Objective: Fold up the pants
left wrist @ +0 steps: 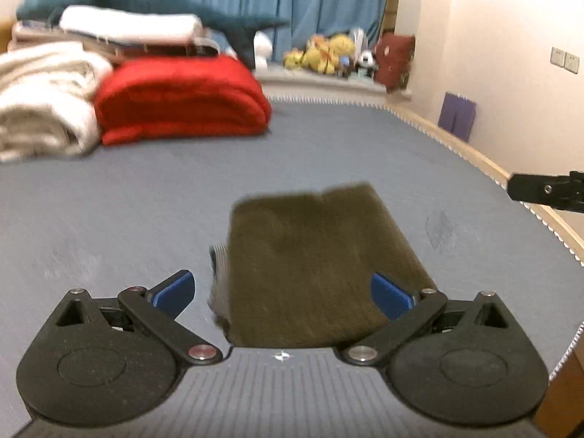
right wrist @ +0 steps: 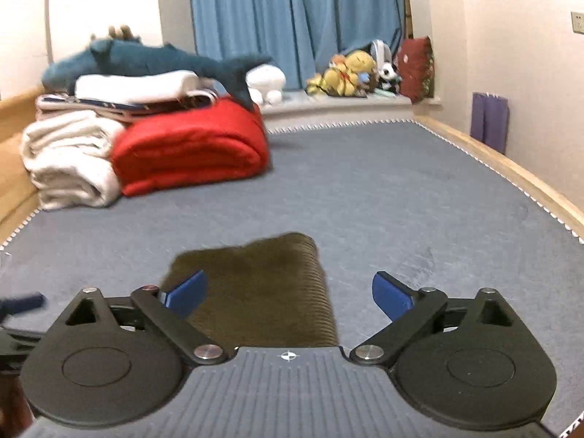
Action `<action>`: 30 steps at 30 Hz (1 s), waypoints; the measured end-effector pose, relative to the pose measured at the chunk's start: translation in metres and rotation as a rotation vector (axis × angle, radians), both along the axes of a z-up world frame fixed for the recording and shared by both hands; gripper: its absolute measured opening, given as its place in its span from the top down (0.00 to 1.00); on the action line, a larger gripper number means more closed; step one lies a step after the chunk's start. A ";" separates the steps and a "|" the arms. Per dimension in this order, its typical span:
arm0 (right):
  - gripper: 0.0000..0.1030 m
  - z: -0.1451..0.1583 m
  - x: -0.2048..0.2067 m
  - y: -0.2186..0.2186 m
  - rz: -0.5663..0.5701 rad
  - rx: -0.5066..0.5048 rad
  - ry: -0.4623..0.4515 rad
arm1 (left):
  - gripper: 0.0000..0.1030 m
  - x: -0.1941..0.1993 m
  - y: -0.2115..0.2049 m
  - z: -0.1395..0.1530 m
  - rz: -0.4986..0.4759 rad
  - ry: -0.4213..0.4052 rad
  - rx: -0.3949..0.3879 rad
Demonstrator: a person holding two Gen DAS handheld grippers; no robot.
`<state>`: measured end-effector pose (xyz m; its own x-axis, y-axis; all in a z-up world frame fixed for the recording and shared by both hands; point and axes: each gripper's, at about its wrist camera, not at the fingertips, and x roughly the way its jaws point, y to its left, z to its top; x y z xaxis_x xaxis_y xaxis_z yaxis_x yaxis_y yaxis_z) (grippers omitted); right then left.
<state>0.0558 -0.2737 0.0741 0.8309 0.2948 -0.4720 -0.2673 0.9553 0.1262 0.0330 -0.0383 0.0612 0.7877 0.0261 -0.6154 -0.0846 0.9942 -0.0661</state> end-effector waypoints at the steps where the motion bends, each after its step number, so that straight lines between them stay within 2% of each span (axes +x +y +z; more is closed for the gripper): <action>1: 0.01 -0.005 -0.003 0.001 0.001 -0.011 -0.016 | 0.00 0.000 -0.003 -0.008 0.018 0.012 0.005; 3: 0.01 -0.021 -0.003 0.001 -0.014 -0.032 -0.034 | 0.00 0.000 -0.007 -0.027 0.048 0.033 0.022; 5: 0.01 -0.046 0.000 -0.004 -0.059 -0.019 -0.011 | 0.00 0.006 -0.010 -0.047 0.093 0.147 0.027; 6: 0.01 -0.059 0.003 -0.006 -0.079 0.000 0.018 | 0.00 0.010 -0.008 -0.054 0.084 0.202 -0.023; 7: 0.01 -0.071 0.009 -0.007 -0.109 0.010 0.086 | 0.00 0.012 -0.008 -0.057 0.061 0.210 -0.057; 8: 0.01 -0.080 0.018 -0.011 -0.145 0.030 0.173 | 0.00 0.013 -0.009 -0.059 0.038 0.210 -0.055; 10: 0.01 -0.086 0.025 -0.015 -0.132 0.120 0.243 | 0.00 0.017 -0.011 -0.061 0.043 0.199 0.004; 11: 0.01 -0.087 0.028 -0.014 -0.101 0.125 0.244 | 0.00 0.019 -0.011 -0.062 0.055 0.190 0.016; 14: 0.01 -0.093 0.033 -0.005 -0.115 0.018 0.221 | 0.00 0.029 -0.002 -0.066 0.101 0.200 -0.010; 19: 0.01 -0.103 0.040 0.004 -0.064 0.018 0.285 | 0.00 0.033 -0.003 -0.068 0.123 0.209 -0.027; 25: 0.01 -0.100 0.033 0.022 -0.026 -0.068 0.230 | 0.00 0.035 0.000 -0.066 0.132 0.201 -0.029; 30: 0.01 -0.100 0.033 0.025 -0.018 -0.059 0.244 | 0.00 0.034 -0.005 -0.068 0.113 0.207 -0.023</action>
<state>0.0887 -0.2484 -0.0262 0.6951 0.2472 -0.6751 -0.2188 0.9672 0.1288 0.0668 -0.0429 -0.0066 0.6374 0.0911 -0.7651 -0.2096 0.9760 -0.0584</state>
